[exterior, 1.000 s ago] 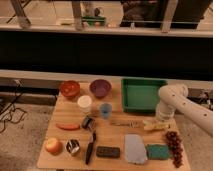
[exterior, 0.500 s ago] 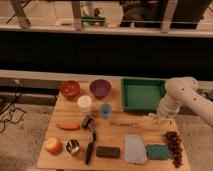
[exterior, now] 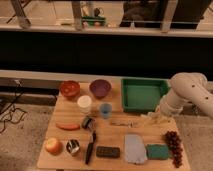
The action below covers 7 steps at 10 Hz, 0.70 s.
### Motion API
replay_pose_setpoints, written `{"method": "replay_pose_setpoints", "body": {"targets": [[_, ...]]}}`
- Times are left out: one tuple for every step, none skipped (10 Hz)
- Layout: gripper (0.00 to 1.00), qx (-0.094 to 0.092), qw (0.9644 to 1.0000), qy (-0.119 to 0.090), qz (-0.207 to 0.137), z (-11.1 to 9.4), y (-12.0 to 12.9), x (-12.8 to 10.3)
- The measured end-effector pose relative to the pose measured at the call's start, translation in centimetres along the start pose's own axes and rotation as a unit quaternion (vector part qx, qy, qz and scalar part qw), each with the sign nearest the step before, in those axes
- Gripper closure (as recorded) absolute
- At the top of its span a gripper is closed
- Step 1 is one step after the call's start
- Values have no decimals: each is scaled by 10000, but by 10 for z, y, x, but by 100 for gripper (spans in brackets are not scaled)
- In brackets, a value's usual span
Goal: Place banana in plastic cup
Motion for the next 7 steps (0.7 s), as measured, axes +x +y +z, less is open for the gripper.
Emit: {"method": "replay_pose_setpoints", "body": {"targets": [[88, -7, 9999, -39, -112, 0, 5, -6], [88, -47, 9994, -82, -327, 0, 14, -19], [88, -96, 9979, -134, -631, -2, 28, -38], [88, -115, 9967, -170, -791, -4, 37, -47], [88, -136, 9957, -189, -894, -5, 42, -53], [88, -139, 9956, -189, -910, -4, 41, -54], [88, -137, 9956, -188, -905, -4, 41, -54]]}}
